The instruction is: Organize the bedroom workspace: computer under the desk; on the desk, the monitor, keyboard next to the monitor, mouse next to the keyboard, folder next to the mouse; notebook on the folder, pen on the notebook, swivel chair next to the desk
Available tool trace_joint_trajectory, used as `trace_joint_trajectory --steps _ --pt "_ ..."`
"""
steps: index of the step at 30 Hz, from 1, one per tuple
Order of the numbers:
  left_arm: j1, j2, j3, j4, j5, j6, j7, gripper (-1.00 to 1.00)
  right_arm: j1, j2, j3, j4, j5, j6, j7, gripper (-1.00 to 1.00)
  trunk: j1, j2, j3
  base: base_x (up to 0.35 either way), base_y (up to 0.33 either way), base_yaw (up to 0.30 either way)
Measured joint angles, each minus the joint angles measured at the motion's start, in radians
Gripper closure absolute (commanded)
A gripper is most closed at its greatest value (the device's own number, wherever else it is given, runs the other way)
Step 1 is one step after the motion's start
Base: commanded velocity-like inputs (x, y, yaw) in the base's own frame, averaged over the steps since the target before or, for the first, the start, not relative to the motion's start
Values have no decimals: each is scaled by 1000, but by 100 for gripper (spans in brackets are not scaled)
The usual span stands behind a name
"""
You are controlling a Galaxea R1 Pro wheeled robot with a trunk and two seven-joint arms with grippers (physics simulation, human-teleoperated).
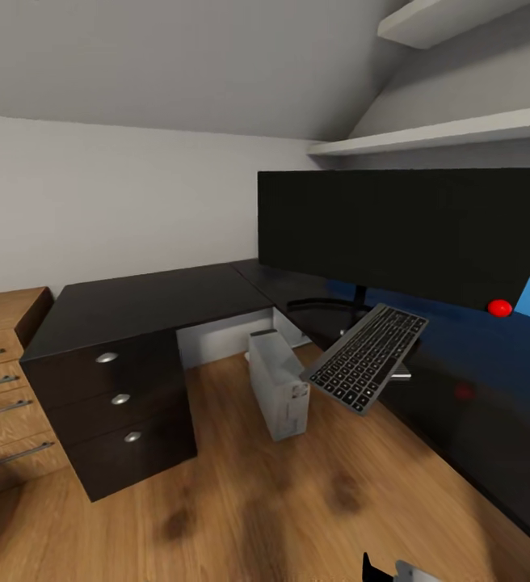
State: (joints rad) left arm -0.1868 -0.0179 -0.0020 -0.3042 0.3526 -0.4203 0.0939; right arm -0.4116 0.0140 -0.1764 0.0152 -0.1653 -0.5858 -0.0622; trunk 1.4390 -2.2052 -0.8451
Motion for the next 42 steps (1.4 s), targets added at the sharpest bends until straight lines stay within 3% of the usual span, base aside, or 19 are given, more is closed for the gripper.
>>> trace_joint_trajectory --steps 7,13,21,25,29,36,42 --pt "0 22 -1 7 -1 -7 -47 -100 0 -1 0 0 1 -1 6 -100 0 0 -11 0 0 -147" --pt "0 71 0 8 -8 -29 -174 -100 0 0 1 0 2 -1 7 -100 0 0 -20 0 0 -142" --pt "0 105 1 9 -6 -42 -249 -100 0 -1 1 0 2 -1 7 -100 0 0 -33 0 0 -140" --pt "0 132 2 8 -2 -46 -340 -100 0 -1 1 0 2 -1 7 -100 0 0 -39 0 0 -135" --pt "0 144 14 8 41 -48 -435 -100 0 -1 1 0 2 -2 7 -100 0 0 -45 0 0 -130" --pt "0 197 35 9 185 -47 -578 -100 0 -2 1 0 2 -2 7 -100 0 0 -56 0 0 -124" --pt "0 219 37 10 212 -42 -618 -100 0 -2 1 0 2 -2 7 -100 0 0 -65 0 0 -122"
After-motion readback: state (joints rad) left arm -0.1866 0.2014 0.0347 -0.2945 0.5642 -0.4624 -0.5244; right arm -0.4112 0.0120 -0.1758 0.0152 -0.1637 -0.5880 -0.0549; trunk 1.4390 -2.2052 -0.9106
